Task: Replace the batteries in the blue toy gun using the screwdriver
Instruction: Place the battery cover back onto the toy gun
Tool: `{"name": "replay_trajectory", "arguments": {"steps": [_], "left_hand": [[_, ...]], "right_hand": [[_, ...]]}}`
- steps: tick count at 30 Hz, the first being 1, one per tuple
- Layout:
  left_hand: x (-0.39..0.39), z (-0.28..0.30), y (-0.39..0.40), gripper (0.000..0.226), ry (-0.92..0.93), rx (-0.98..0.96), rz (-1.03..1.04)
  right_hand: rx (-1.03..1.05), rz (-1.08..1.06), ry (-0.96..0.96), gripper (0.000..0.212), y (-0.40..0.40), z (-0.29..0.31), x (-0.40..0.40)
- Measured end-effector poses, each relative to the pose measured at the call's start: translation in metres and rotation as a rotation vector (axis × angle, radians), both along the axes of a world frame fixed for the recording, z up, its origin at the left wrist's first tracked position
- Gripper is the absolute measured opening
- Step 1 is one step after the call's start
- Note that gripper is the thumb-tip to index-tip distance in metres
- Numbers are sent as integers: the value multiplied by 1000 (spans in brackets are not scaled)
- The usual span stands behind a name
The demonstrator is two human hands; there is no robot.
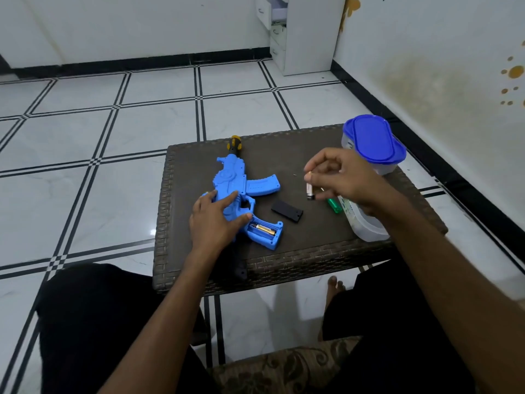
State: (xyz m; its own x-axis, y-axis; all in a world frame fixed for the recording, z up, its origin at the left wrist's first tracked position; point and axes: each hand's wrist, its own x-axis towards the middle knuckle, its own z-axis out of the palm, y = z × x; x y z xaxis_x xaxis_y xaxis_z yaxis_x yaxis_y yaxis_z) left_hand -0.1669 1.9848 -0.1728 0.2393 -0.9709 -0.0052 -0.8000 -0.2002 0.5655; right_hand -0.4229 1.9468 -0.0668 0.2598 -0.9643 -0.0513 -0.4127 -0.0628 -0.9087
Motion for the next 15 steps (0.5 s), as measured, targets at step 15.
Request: {"name": "replay_trajectory", "arguments": {"steps": [15], "left_hand": [[4, -3, -1, 66, -91, 15, -47]], "right_hand": [[131, 130, -10, 11, 19, -62, 60]]}}
